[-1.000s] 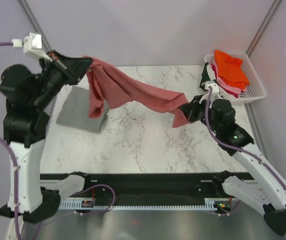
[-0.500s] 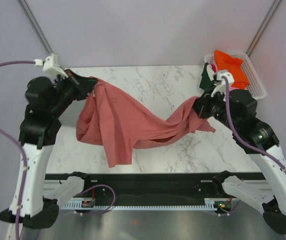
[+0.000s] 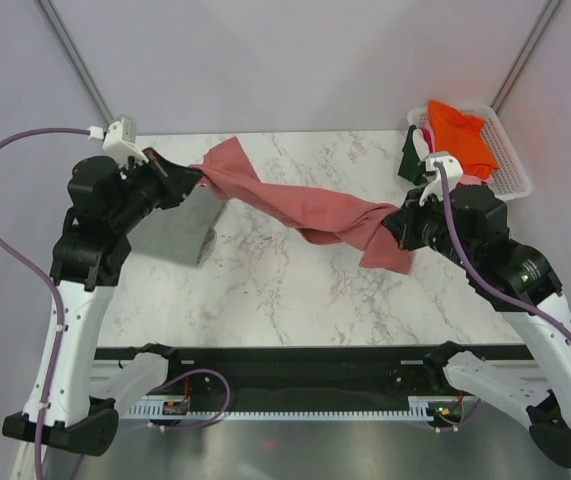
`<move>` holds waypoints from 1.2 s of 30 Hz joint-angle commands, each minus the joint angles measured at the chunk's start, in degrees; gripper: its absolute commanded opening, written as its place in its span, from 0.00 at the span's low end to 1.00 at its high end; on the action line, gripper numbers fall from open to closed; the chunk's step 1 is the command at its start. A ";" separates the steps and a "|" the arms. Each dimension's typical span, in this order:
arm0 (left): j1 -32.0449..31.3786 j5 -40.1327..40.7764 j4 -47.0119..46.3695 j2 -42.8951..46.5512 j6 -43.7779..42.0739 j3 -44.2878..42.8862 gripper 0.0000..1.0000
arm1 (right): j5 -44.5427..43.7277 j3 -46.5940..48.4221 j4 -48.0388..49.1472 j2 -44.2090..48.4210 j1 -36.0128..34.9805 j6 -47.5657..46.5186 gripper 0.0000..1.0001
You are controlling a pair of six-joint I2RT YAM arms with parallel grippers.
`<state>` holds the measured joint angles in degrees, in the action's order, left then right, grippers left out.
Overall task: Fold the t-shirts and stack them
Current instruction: Flatten the tshirt out
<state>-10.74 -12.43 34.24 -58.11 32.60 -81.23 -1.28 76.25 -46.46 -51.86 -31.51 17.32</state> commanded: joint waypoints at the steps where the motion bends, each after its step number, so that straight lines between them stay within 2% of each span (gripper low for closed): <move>1: 0.02 -2.60 -2.16 6.33 0.36 2.12 0.02 | -2.68 2.06 -3.37 0.79 0.04 -0.89 0.00; 5: 0.02 -5.76 -0.66 9.85 1.67 5.37 0.02 | -3.19 3.02 -7.85 3.07 0.04 -1.50 0.01; 8: 0.02 -7.87 -2.32 9.68 3.52 9.05 0.02 | -8.81 2.60 -8.47 3.25 0.04 -1.50 0.00; 9: 0.11 -7.53 -3.20 9.07 4.13 10.12 0.02 | -13.88 2.42 -8.39 2.73 0.04 -1.41 0.00; 13: 0.20 -6.13 -9.00 3.19 8.26 14.60 0.02 | -20.08 0.31 -4.36 -6.29 0.57 -2.03 0.00; 14: 0.20 -5.16 -11.89 -0.04 8.88 16.00 0.02 | -19.12 -0.39 -1.30 -8.85 2.48 -2.12 0.00; 15: 0.20 -3.15 -13.31 -1.82 9.49 16.45 0.02 | -14.33 -0.49 0.47 -11.66 3.98 -2.38 0.00; 16: 0.28 -2.00 -14.28 -4.10 10.72 16.63 0.02 | -12.28 -0.49 4.14 -17.26 5.39 -2.03 0.00; 17: 0.28 -1.03 -16.11 -8.38 10.99 16.28 0.06 | -11.56 0.30 5.49 -20.27 7.75 -0.90 0.14; 18: 0.28 0.81 -16.39 -11.21 11.17 15.76 0.26 | -12.51 1.09 6.37 -23.17 8.73 1.72 0.69; 19: 0.37 1.52 -16.40 -13.68 11.08 14.88 0.50 | -12.43 1.88 7.25 -27.99 9.53 2.62 0.81; 20: 0.37 2.05 -15.79 -18.05 10.73 12.96 0.79 | -11.91 3.19 7.34 -29.52 10.14 3.15 0.86; 21: 0.37 2.05 -15.17 -19.66 10.30 11.98 0.88 | -11.21 3.21 7.78 -30.40 10.41 3.42 0.87; 22: 0.37 1.88 -14.38 -20.46 9.16 11.36 0.89 | -9.72 2.51 9.53 -29.89 10.33 3.68 0.87; 25: 0.28 3.54 -14.11 -18.90 7.31 13.11 0.90 | -10.23 -3.81 12.35 -25.95 10.41 3.95 0.87; 30: 0.28 5.13 -14.02 -11.61 5.46 21.72 0.94 | -13.75 -14.09 13.14 -20.49 11.29 5.44 0.83; 32: 0.28 4.34 -13.94 -7.12 5.72 26.02 0.94 | -12.35 -18.91 15.16 -17.06 11.82 6.14 0.77; 36: 0.28 0.14 -13.50 -0.70 5.38 33.23 0.91 | -4.55 -24.91 18.06 -14.68 11.73 7.28 0.73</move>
<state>-10.59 -9.82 21.39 -61.34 40.27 -51.44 -11.49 55.11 -32.75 -67.31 -19.77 22.74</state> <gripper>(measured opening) 0.920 0.736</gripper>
